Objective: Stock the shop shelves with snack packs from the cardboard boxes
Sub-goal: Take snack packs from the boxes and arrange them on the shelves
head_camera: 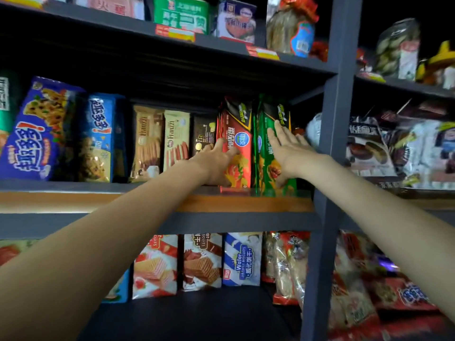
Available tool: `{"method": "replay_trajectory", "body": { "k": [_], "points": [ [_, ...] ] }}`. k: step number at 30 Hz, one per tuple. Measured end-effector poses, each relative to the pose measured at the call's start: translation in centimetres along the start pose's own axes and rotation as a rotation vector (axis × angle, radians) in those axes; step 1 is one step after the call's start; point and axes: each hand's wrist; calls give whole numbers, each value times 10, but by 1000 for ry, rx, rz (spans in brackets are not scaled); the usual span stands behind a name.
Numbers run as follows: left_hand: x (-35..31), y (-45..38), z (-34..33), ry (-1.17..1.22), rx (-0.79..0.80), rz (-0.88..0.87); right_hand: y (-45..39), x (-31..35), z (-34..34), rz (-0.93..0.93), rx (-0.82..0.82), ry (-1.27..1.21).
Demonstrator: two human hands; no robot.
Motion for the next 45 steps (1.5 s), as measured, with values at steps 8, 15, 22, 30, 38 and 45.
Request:
{"method": "replay_trajectory", "body": {
  "k": [8, 15, 22, 30, 38, 45],
  "points": [
    [-2, -16, 3, 73, 13, 35, -2, 0, -8, 35, -16, -36],
    [-6, -21, -1, 31, 2, 27, -11, 8, -24, -8, -147, -13],
    [-6, -22, -2, 17, -16, 15, -12, 12, -24, -59, -190, 41],
    [5, -20, 1, -7, -37, 10, -2, 5, -16, -4, -204, 60],
    [24, -7, 8, -48, -21, 64, -5, 34, 4, 185, -328, 108],
    [51, 6, 14, -69, 34, 92, -43, 62, -6, 114, -219, 249]
  ]
}}
Point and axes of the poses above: each hand's wrist, its own y-axis away from the middle knuckle, its own z-axis out of the back of the hand, x = y × z, and after that the axes turned 7 degrees about y, right-handed
